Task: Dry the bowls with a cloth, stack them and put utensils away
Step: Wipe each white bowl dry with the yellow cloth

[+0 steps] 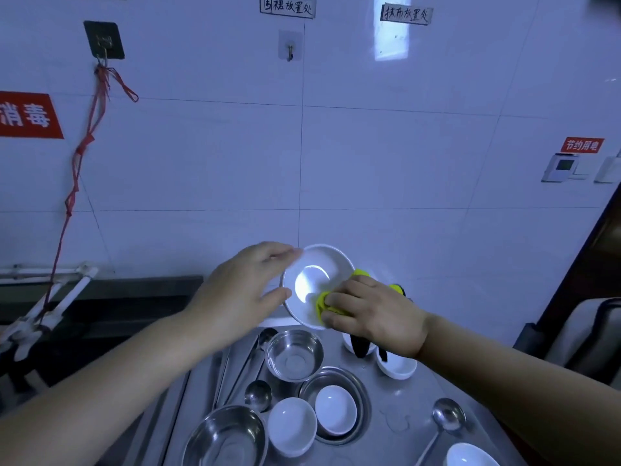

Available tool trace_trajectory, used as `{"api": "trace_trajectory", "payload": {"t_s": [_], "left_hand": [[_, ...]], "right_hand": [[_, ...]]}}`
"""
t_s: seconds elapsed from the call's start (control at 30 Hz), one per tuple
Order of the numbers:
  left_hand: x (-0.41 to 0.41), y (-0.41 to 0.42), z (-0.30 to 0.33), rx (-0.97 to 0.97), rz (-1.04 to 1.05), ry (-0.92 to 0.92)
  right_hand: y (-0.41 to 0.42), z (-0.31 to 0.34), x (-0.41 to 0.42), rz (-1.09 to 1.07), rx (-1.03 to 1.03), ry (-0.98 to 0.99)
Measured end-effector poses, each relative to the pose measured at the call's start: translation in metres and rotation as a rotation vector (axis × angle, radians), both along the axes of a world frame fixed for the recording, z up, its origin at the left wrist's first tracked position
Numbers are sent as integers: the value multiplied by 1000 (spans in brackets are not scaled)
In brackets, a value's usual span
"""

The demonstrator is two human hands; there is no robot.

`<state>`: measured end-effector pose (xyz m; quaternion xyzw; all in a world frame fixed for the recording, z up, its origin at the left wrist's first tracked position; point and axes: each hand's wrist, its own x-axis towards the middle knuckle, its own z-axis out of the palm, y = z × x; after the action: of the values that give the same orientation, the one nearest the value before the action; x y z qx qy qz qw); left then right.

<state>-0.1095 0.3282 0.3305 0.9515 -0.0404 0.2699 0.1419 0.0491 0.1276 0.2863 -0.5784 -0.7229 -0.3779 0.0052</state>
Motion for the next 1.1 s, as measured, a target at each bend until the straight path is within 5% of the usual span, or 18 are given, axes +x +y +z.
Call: {"api": "trace_trajectory", "payload": {"t_s": [0.07,0.13,0.3,0.4,0.53,0.6,0.7,0.87,1.1], "left_hand": [[0,-2,-6,478,-131,-219],[2,-3,-15,737,-256,-290],[2,-3,-21,819,-231,-259],[0,-7,-31,413,-68,-143],[1,-30,-34,-880,18,107],[4,-37,-35,-1150,-40,112],[6,-40,-34,-1343,-99,76],[8,-40,-39,-1363,-125,99],[7,-34,-30,-1428,-210,42]], "right_hand": [[0,-2,-3,-29,-11,41],[2,-3,-6,-38,-5,91],[1,3,-10,-6,9,169],[-2,4,-12,-39,181,352],[9,9,-21,-141,411,1042],[16,7,-30,-127,359,1223],[24,-3,-53,-52,337,1257],[31,-25,-56,30,408,1073],[28,-5,-26,-46,490,1793]]}}
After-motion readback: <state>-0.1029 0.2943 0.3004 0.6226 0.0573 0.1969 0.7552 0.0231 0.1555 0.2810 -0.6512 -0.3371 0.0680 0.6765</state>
